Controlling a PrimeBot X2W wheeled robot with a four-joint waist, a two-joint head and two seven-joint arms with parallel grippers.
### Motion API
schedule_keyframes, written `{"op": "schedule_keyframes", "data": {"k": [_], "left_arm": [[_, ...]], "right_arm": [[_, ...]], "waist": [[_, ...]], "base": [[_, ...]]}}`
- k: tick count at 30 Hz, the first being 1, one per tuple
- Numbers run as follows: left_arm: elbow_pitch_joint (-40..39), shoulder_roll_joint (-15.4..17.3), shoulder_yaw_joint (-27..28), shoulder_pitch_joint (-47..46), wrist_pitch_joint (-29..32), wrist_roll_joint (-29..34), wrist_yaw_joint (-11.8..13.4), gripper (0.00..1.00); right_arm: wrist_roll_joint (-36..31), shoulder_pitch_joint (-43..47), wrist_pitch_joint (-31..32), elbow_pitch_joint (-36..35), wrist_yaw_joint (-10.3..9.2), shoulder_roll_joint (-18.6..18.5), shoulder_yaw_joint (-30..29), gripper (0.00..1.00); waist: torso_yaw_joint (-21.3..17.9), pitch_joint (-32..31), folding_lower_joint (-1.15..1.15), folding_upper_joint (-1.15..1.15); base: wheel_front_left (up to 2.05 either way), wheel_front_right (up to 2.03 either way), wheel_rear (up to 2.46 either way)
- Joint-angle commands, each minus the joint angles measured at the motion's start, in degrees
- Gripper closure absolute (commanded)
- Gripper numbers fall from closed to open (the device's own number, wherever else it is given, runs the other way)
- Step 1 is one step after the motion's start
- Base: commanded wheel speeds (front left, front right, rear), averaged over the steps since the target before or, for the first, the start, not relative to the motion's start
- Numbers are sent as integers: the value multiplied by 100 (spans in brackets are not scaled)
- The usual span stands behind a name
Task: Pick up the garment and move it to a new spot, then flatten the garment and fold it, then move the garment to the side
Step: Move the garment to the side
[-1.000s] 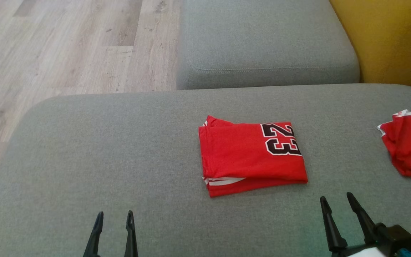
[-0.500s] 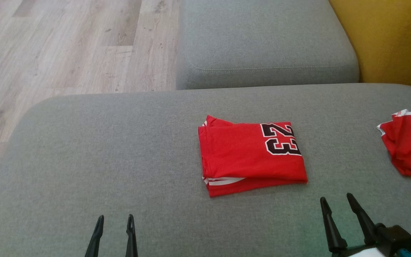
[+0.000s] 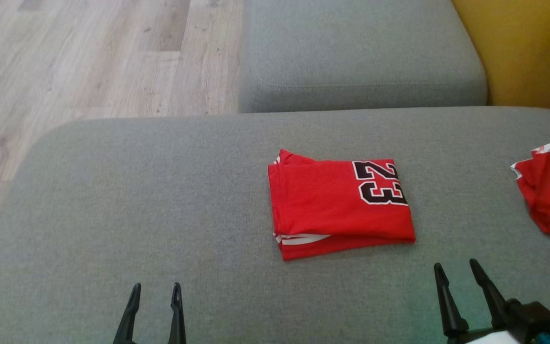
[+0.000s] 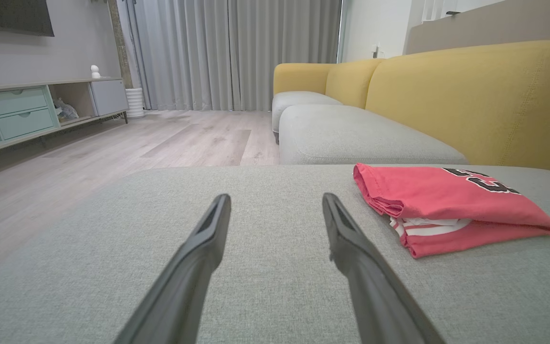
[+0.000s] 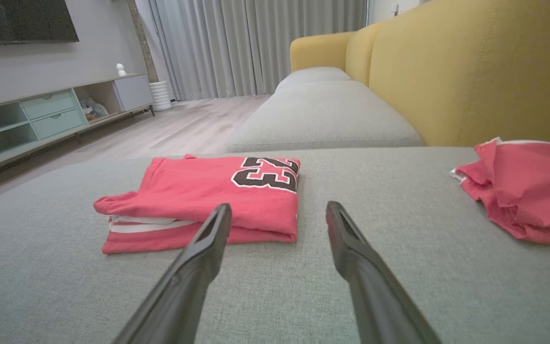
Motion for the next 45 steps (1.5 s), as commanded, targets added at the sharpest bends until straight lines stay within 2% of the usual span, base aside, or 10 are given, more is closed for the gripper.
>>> {"op": "schedule_keyframes", "data": {"k": [1, 11, 16, 27, 28, 29, 30, 31, 39, 45], "left_arm": [[-187, -38, 167, -340, -47, 52, -2, 0], [-265, -38, 57, -556, -47, 70, 64, 0], [-299, -38, -86, -759, -47, 99, 93, 0], [-270, -38, -344, -1160, -47, 119, 154, 0], [-255, -38, -355, -1178, -47, 120, 160, 0], [-243, -38, -365, -1197, -47, 122, 166, 0], [-243, -38, -365, -1197, -47, 122, 166, 0], [-231, -38, -384, -1229, -47, 131, 184, 0], [-300, -38, -352, -1313, -47, 94, 272, 0], [-431, -38, -326, -1556, -47, 91, 373, 0]], "right_arm": [[3, -233, -69, -108, -4, -23, 67, 0], [377, -1493, -69, 1145, -4, -99, 34, 0], [905, -2854, 628, 2631, -4, -251, 271, 0], [1738, -4413, 1331, 4379, -4, -507, 1043, 0], [1791, -4461, 1411, 4518, -4, -482, 1134, 4], [1850, -4496, 1492, 4623, -4, -457, 1243, 31], [1850, -4496, 1492, 4623, -4, -457, 1243, 31], [2018, -4550, 1581, 4742, -4, -423, 1410, 100], [2267, -4810, 1029, 4578, -4, -637, 2012, 100], [2326, -5205, 715, 4239, -4, -1202, 2510, 100]], "waist": [[12, 47, 0, 0], [40, 488, 0, 0], [145, 745, 0, 0], [372, 1260, 0, 0], [385, 1287, 0, 0], [394, 1310, 0, 0], [394, 1310, 0, 0], [399, 1352, 0, 0], [11, 1559, 0, 0], [-657, 1943, 0, 0]], "base": [[0, 0, 0], [0, 0, 0], [0, 0, 0], [0, 0, 0], [0, 0, 0], [0, 0, 0], [0, 0, 0], [0, 0, 0], [0, 0, 0], [0, 0, 0]]}}
